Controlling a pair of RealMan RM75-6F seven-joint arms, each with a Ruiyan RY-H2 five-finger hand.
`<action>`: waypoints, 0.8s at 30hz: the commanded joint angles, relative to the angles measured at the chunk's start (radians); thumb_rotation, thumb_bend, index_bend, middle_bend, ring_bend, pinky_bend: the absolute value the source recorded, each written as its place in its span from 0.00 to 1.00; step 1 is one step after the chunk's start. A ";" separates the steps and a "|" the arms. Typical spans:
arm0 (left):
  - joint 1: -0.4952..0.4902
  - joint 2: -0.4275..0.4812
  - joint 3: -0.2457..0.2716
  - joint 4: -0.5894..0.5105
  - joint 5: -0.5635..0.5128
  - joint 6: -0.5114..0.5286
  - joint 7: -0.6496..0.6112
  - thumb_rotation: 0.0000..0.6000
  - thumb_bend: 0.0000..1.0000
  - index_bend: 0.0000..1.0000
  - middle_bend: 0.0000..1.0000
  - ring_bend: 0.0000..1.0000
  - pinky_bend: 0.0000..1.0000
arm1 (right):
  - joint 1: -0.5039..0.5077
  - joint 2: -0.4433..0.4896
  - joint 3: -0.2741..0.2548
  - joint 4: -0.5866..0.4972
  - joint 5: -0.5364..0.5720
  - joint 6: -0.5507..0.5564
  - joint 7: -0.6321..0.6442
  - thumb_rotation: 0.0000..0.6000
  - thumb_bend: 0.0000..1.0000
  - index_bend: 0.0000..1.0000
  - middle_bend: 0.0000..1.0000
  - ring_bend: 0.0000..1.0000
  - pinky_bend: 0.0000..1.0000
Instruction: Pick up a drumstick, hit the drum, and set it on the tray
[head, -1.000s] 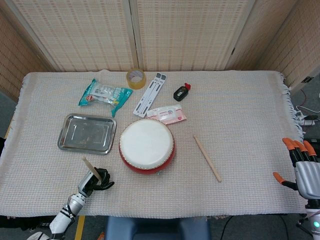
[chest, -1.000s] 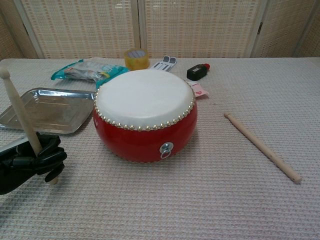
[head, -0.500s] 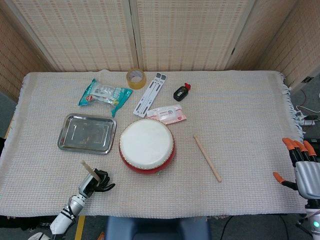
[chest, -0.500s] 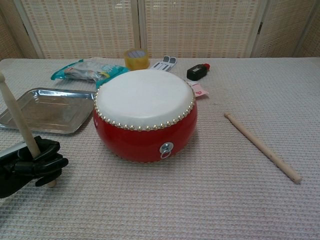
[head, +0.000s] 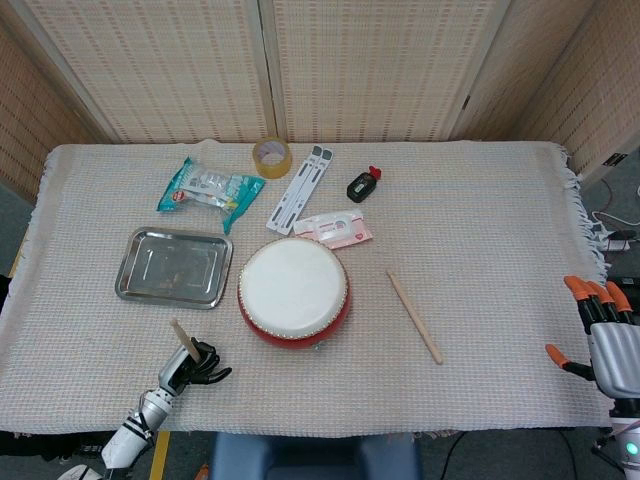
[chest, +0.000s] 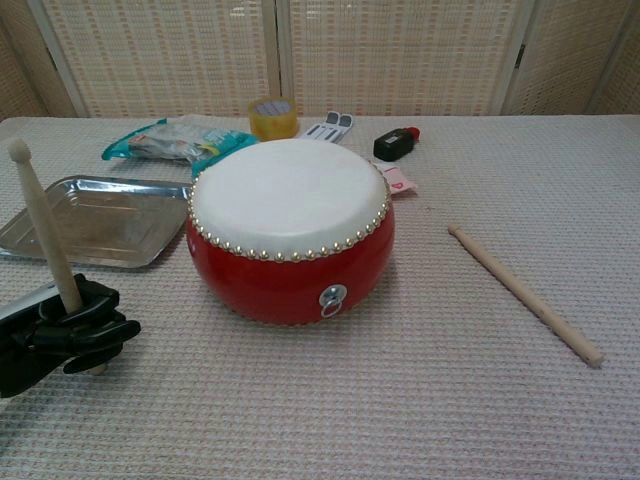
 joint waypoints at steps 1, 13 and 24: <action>0.001 -0.003 -0.005 0.000 -0.004 0.003 0.013 1.00 0.25 1.00 1.00 1.00 1.00 | 0.000 0.000 0.000 0.000 0.000 0.001 -0.001 1.00 0.18 0.00 0.08 0.00 0.03; 0.004 -0.001 -0.016 -0.005 -0.015 0.003 0.045 1.00 0.63 1.00 1.00 1.00 1.00 | 0.001 -0.001 0.000 0.000 -0.003 0.000 0.000 1.00 0.18 0.00 0.08 0.00 0.03; 0.000 0.011 -0.016 -0.009 -0.003 0.013 0.076 1.00 0.79 1.00 1.00 1.00 1.00 | 0.003 0.000 0.001 -0.003 -0.004 0.001 -0.003 1.00 0.18 0.00 0.08 0.00 0.03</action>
